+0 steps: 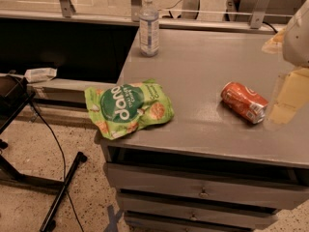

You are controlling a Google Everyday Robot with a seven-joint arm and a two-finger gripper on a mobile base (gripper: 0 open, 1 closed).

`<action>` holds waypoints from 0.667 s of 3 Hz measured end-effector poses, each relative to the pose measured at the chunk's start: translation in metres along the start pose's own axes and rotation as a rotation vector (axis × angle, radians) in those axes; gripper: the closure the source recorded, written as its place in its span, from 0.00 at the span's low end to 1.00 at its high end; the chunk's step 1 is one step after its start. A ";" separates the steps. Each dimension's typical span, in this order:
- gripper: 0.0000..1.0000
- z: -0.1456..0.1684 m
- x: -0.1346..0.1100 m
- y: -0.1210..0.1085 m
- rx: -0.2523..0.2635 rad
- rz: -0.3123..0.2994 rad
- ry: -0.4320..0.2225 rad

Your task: Pick coke can

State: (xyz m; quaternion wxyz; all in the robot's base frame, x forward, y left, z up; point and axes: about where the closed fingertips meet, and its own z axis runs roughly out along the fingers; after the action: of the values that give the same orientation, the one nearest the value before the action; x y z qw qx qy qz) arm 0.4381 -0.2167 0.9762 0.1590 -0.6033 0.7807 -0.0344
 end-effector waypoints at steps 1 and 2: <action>0.00 0.000 0.000 -0.001 0.001 0.002 0.000; 0.00 0.008 0.003 -0.020 -0.024 0.069 0.006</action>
Offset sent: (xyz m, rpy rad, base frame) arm 0.0495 -0.0226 -0.0135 0.0498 0.1165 -0.1661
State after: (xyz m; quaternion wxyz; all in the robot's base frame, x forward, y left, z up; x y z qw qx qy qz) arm 0.4582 -0.2242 0.9727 0.1506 -0.5778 0.8019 -0.0215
